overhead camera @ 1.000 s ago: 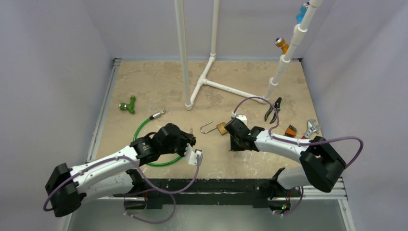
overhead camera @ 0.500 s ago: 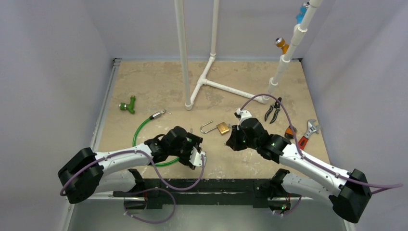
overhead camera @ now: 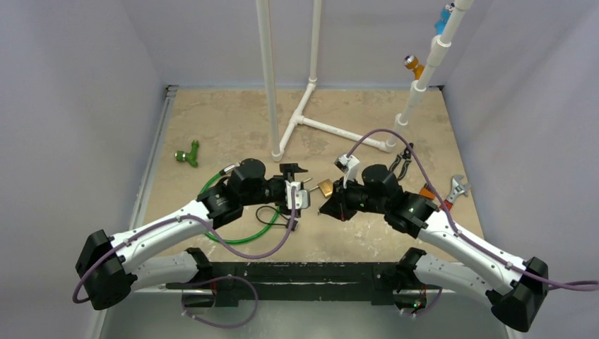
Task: Unlock with the key
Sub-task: Place the lock at the center of the board.
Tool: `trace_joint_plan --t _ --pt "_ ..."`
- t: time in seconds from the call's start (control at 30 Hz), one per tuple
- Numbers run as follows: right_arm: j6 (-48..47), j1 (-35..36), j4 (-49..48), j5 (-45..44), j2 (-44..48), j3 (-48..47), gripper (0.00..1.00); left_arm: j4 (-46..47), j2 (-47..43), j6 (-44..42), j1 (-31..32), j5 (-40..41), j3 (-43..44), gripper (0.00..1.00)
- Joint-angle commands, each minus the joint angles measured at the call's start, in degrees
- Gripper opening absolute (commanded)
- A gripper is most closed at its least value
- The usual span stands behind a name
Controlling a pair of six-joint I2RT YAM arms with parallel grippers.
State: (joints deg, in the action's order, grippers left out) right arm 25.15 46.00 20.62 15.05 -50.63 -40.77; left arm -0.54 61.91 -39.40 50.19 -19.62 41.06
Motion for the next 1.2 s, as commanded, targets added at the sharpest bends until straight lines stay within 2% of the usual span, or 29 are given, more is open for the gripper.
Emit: trace_joint_plan --t 0.0,0.23,0.33,0.4,0.53,0.63,0.67,0.77,0.8,1.17 --pt "-4.7 -0.1 -3.3 7.5 -0.7 -6.7 0.00 0.7 -0.6 10.5 -0.4 -10.6 5.6 0.77" --pt "-5.3 -0.1 -2.6 9.6 -1.7 -12.5 0.00 -8.3 -2.9 12.0 -0.8 -23.3 6.1 0.74" --pt "-5.4 -0.1 -2.5 9.4 -1.9 -13.9 0.00 -10.1 -3.2 11.4 -1.0 -25.4 6.3 0.73" --pt "-5.4 -0.1 -2.5 9.8 -2.2 -14.6 0.00 -9.0 -3.3 11.8 -0.9 -23.6 6.1 0.69" --pt "-6.0 -0.1 -2.2 9.7 -3.0 -15.3 0.00 -3.7 -3.2 14.2 -1.0 -20.3 5.8 0.53" --pt "-6.2 -0.1 -2.1 9.9 -2.9 -15.3 0.00 -1.3 -3.2 15.8 -1.0 -18.3 5.8 0.46" --pt "-6.2 -0.1 -2.1 10.0 -2.9 -15.2 0.00 -1.1 -3.1 15.8 -1.0 -17.9 5.8 0.39" --pt "-6.2 -0.1 -2.1 10.6 -2.5 -14.9 0.00 -1.0 -3.2 15.4 -1.0 -16.5 5.7 0.03" --pt "-6.1 -0.1 -2.1 10.8 -2.4 -14.8 0.00 -1.1 -3.2 15.4 -1.0 -16.0 5.7 0.00" --pt "-6.6 -0.1 0.0 8.6 -1.7 -14.3 0.00 -5.6 -4.5 11.8 -1.0 -15.5 6.0 0.00"
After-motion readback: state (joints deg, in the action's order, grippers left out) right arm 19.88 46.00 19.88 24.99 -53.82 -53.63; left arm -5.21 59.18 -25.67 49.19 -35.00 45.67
